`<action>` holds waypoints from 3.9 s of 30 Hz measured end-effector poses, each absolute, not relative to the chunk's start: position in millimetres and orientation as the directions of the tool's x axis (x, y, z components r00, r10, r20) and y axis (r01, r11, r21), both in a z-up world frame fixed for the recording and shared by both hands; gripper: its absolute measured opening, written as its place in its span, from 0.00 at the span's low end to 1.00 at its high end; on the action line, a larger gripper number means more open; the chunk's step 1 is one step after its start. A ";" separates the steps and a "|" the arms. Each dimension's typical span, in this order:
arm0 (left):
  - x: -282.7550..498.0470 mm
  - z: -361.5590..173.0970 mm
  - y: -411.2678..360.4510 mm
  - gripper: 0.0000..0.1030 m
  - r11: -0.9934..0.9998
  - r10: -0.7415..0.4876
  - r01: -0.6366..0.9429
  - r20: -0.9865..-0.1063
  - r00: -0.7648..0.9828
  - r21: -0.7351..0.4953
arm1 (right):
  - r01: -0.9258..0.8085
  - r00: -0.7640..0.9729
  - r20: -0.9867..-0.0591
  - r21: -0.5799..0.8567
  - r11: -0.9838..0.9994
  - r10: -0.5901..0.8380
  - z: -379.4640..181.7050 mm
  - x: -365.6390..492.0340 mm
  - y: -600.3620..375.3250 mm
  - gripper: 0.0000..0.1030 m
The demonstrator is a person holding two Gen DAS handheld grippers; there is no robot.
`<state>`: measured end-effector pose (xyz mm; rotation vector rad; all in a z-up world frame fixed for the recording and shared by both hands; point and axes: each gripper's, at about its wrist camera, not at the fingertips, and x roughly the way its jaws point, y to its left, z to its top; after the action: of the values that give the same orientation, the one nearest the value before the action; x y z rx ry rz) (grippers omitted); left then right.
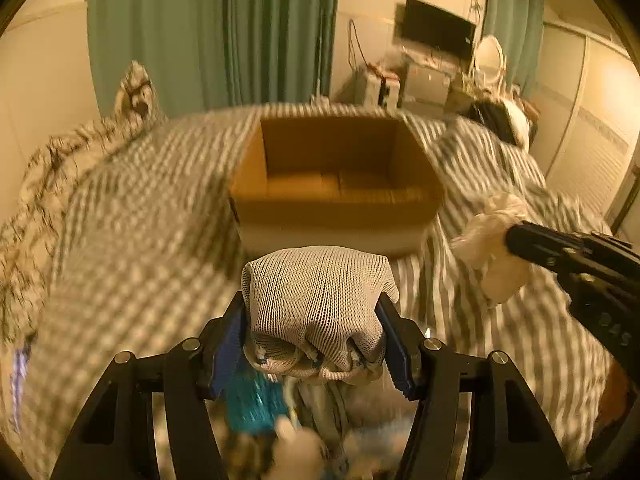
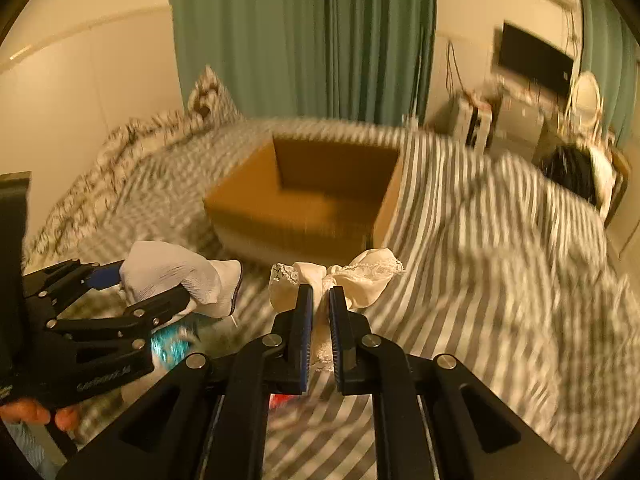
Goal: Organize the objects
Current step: 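Grasp the grey sock bundle with the left gripper while the right grasps the lace cloth, drop both in box, then grasp the white bunny figurine with the left gripper while the right grasps the white packet, then lower the bunny and packet into the cardboard box and open both grippers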
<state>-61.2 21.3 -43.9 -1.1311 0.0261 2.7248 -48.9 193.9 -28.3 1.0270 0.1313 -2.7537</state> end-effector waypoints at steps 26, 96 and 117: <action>-235.0 -59.4 45.9 0.61 -0.980 0.155 -0.197 -0.703 -0.694 -0.022 | 0.258 -0.705 -0.677 0.036 -0.966 -0.214 -26.4 -218.4 191.1 0.08; 18.2 -139.0 16.7 0.66 -0.974 0.076 -0.220 -0.830 -0.553 0.057 | 0.399 -0.569 -0.784 0.002 -0.917 -0.249 -83.1 22.3 171.7 0.29; -22.7 -25.1 30.3 0.50 -0.960 0.128 -0.259 -0.658 -0.742 0.106 | 0.329 -0.762 -0.612 -0.086 -0.940 -0.210 13.2 -1.9 194.2 0.29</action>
<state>-22.7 30.3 -25.1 -1.0136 0.2819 2.7379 -1.9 194.2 13.2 0.9028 0.2728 -2.6917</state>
